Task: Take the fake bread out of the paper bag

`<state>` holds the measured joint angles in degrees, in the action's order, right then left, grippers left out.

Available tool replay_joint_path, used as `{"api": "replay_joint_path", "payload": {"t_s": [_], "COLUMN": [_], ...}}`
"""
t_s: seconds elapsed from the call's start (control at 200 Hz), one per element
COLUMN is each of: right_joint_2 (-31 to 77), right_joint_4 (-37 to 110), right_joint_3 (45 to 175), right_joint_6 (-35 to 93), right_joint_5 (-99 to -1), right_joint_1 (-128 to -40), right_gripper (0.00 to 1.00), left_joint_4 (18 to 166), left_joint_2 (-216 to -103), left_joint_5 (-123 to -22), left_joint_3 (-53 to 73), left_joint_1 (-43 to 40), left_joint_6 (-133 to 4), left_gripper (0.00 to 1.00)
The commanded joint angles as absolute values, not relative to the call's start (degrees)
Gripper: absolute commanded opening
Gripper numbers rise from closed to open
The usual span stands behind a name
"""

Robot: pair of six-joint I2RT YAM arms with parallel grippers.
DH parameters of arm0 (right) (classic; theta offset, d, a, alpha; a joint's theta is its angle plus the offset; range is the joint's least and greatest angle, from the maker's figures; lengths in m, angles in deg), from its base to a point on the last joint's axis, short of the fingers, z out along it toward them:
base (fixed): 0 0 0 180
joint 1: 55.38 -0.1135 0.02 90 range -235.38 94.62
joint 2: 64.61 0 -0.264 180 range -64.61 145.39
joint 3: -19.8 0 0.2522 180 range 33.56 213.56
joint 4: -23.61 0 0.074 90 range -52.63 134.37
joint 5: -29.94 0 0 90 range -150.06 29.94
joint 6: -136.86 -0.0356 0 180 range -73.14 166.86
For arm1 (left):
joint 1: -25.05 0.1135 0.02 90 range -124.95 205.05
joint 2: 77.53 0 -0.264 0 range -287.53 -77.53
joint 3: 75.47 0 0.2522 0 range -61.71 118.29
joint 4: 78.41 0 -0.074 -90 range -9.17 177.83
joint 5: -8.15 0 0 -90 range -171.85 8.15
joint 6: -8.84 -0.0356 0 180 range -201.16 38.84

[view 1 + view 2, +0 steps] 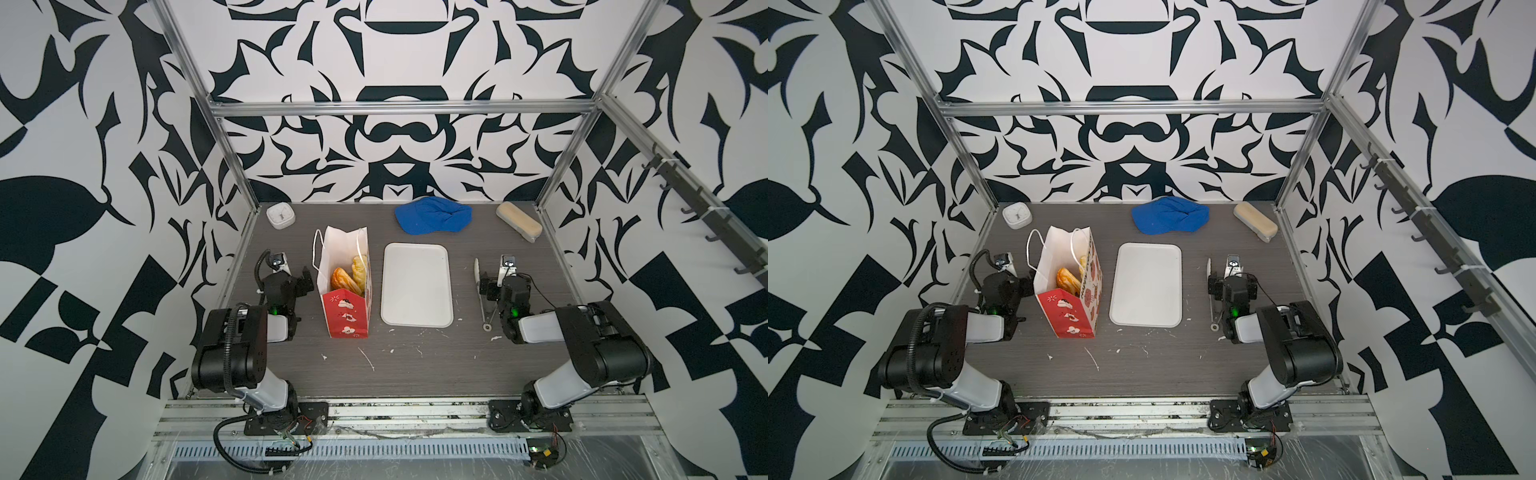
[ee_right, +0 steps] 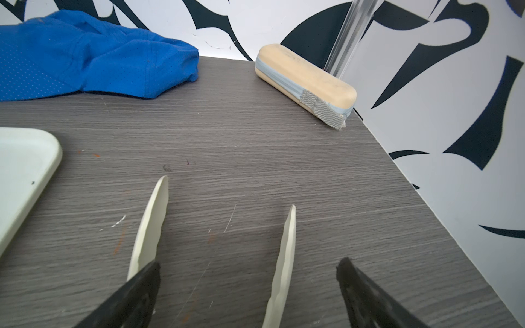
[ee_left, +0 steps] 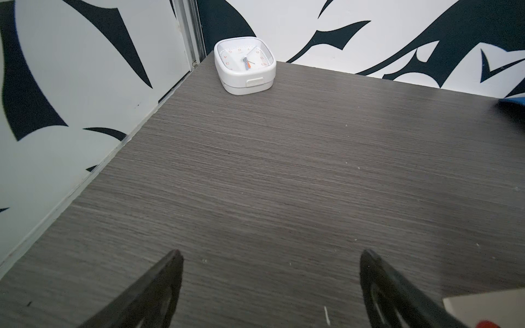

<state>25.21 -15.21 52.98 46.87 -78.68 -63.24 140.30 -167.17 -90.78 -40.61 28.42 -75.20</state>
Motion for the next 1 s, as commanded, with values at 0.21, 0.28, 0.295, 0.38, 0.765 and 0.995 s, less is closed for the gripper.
{"api": "replay_joint_path", "payload": {"t_s": [0.21,0.28,0.295,0.38,0.765,0.995], "right_joint_2": [24.9,24.9,24.9,24.9,21.1,12.5], "right_joint_4": [-17.1,-17.1,-17.1,-17.1,-11.7,3.1], "right_joint_3": [53.2,53.2,53.2,53.2,54.8,60.3], "right_joint_6": [46.9,46.9,46.9,46.9,45.7,45.1], "right_joint_5": [-78.5,-78.5,-78.6,-78.5,-82.2,-92.9], "right_joint_1": [-63.0,-62.9,-63.0,-63.0,-63.3,-66.7], "right_gripper": [1.00,1.00,1.00,1.00,0.99,1.00], "left_joint_4": [141.7,141.6,141.7,141.6,138.3,122.0], "left_joint_2": [-166.9,-167.0,-166.9,-167.0,-163.5,-144.7], "left_joint_5": [-90.5,-90.5,-90.5,-90.6,-89.9,-99.8], "left_joint_3": [-40.6,-40.6,-40.6,-40.6,-40.0,-35.3], "left_joint_1": [28.6,28.6,28.6,28.6,28.6,27.9], "left_joint_6": [-75.1,-75.1,-75.1,-75.1,-76.0,-68.9], "left_gripper": [0.99,0.99,0.99,0.99,0.92,0.86]}}
